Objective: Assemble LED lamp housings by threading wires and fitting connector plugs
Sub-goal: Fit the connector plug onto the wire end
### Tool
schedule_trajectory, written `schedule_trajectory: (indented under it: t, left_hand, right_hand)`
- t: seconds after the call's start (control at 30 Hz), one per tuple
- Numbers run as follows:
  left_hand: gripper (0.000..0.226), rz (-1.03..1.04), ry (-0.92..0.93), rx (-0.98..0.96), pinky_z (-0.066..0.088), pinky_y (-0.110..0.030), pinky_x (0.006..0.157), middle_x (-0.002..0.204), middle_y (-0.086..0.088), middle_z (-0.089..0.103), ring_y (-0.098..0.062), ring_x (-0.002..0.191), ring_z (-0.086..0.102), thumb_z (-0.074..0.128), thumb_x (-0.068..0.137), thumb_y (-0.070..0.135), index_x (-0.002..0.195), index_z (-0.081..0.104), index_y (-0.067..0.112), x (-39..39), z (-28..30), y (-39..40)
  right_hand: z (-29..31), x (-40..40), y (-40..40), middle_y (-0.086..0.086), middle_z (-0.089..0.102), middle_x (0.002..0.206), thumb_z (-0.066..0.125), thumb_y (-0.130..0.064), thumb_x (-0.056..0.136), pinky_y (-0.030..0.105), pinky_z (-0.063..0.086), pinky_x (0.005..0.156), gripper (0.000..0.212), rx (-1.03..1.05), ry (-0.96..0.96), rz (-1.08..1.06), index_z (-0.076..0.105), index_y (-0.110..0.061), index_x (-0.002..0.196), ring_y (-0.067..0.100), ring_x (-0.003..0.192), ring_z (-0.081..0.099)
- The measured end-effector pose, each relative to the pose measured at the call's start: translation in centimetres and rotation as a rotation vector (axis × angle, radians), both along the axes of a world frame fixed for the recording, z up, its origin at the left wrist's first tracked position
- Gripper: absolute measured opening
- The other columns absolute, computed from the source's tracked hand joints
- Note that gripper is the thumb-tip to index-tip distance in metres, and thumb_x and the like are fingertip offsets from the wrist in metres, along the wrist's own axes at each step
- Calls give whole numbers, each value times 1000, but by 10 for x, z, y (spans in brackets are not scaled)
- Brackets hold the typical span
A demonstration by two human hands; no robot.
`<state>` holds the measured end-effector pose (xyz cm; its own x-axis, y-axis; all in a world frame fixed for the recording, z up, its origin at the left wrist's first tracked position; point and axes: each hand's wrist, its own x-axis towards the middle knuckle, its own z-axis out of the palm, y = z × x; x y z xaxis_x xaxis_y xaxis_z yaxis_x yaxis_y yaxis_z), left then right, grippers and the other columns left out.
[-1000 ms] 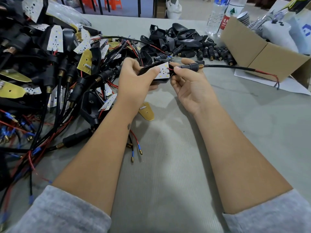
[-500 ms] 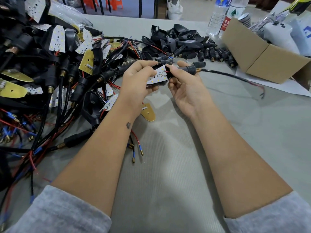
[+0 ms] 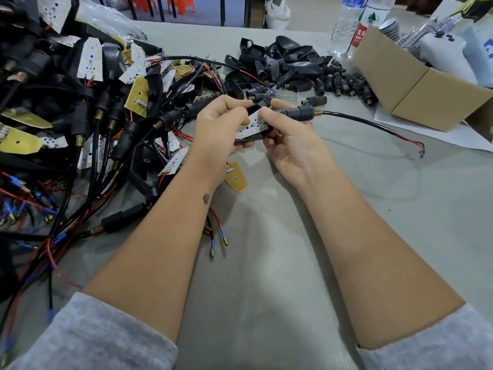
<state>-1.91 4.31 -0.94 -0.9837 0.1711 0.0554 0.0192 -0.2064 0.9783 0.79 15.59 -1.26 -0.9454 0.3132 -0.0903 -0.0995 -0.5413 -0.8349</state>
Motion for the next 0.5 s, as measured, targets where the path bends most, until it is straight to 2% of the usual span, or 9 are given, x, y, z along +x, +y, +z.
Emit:
schedule_trajectory:
  t: [0.07,0.1,0.17,0.23,0.33,0.37,0.43,0.5]
  left_hand:
    - [26,2,19,-4,55,-27,58,89,-3,62,-19,87,62,55,84,0,82,67,23,1,0,0]
    - [24,23,86,-29,56,-27,59,92,-3,61,-15,84,62,57,85,1,87,64,24,1,-1,0]
    - [21,124,353,-220,57,-28,67,98,-1,58,-6,81,58,63,86,9,93,55,26,0,-3,-3]
    - [17,238,586,-436,48,-17,74,99,3,51,3,76,50,67,85,17,93,53,25,-1,-5,-7]
    - [10,324,640,-589,36,-7,66,94,9,45,6,68,48,65,89,26,89,59,17,-1,-8,-9]
    - [12,334,654,-632,35,-7,64,95,9,46,4,71,48,63,90,28,89,61,16,-1,-9,-9]
    - [15,335,701,-706,40,-17,68,98,8,50,-3,78,50,58,93,31,92,63,17,-1,-11,-9]
    - [20,333,726,-778,44,-28,73,112,5,53,-7,90,53,53,96,35,98,64,18,1,-10,-8]
  right_hand:
    - [1,-1,1,-1,63,69,64,6,86,16,36,47,24,-6,20,-8,58,-15,95,5,52,50]
    - [1,-2,1,-1,63,68,64,7,86,16,36,47,24,-19,30,-24,58,-14,94,5,51,50]
    - [1,-3,4,0,64,68,64,9,85,16,37,46,23,-49,41,-80,58,-12,93,5,49,48]
    - [1,-4,7,3,62,72,64,8,85,15,37,45,21,-86,44,-129,58,-11,92,5,48,46]
    - [0,-6,10,3,57,72,64,5,87,13,38,45,18,-153,29,-159,59,-12,87,3,44,43]
    - [0,-6,11,3,57,71,64,5,87,13,39,45,18,-167,22,-159,60,-12,86,3,44,43]
    - [-1,-7,12,1,58,69,64,3,88,12,40,46,17,-183,11,-147,61,-13,84,2,44,44]
    - [-1,-7,12,0,59,66,64,3,88,12,41,47,18,-197,7,-131,62,-14,82,2,44,45]
